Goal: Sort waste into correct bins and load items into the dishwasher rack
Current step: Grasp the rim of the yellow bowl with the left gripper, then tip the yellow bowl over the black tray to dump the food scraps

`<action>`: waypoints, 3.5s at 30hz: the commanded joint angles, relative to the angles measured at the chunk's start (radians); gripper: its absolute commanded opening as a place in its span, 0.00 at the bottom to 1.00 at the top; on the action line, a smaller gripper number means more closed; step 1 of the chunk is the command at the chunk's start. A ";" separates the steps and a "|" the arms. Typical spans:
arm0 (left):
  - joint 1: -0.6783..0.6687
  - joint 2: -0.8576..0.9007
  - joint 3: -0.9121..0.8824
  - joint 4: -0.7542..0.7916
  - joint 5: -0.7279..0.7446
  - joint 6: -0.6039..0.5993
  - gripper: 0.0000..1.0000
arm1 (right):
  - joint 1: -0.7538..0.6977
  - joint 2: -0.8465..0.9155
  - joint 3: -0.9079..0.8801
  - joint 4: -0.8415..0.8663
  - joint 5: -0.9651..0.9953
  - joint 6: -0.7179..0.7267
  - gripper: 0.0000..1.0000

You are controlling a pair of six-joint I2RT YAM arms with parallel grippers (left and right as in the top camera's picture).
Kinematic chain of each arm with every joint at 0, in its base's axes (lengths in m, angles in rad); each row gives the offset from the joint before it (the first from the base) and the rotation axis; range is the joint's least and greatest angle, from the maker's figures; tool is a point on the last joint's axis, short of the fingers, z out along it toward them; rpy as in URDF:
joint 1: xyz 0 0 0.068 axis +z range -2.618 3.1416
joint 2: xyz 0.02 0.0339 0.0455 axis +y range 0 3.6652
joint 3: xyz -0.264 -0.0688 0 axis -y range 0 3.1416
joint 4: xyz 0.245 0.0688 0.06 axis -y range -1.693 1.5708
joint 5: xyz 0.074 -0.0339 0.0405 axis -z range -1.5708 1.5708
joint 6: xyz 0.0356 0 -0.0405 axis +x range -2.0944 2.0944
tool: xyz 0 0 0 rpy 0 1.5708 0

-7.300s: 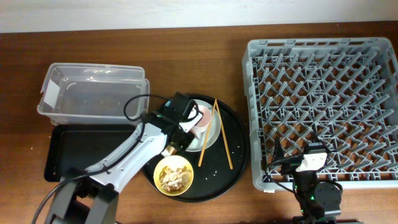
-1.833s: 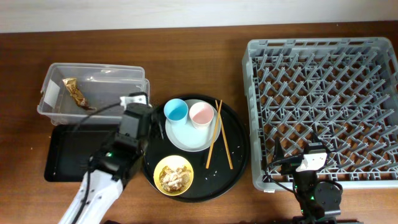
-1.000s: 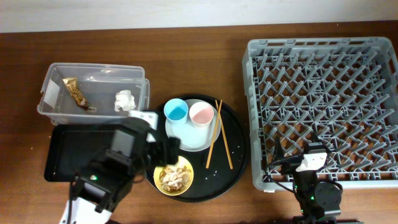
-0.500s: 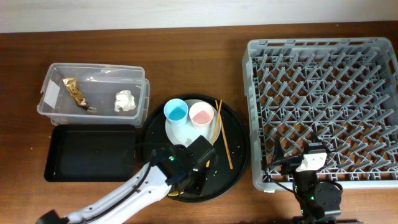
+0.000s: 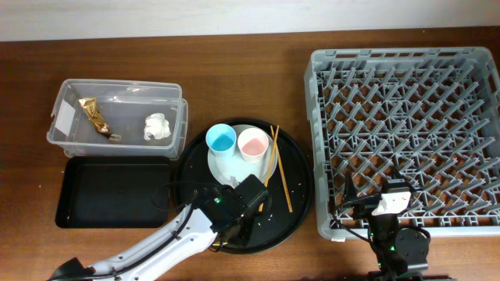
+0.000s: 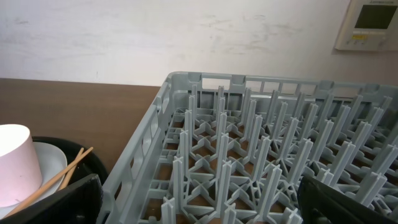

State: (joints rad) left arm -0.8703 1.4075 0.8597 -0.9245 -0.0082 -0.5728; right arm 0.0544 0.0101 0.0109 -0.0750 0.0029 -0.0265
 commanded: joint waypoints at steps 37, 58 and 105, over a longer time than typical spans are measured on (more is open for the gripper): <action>-0.004 0.077 -0.055 0.216 -0.268 -0.072 0.15 | 0.005 -0.006 -0.005 -0.005 0.006 0.004 0.98; -0.004 0.114 -0.051 0.230 -0.268 -0.071 0.01 | 0.005 -0.006 -0.005 -0.005 0.006 0.004 0.98; 1.823 0.083 0.005 0.162 1.503 0.676 0.00 | 0.005 -0.006 -0.005 -0.005 0.006 0.004 0.98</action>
State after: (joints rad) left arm 0.9478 1.4952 0.8696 -0.7609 1.3960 0.0864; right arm 0.0544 0.0101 0.0109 -0.0750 0.0029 -0.0269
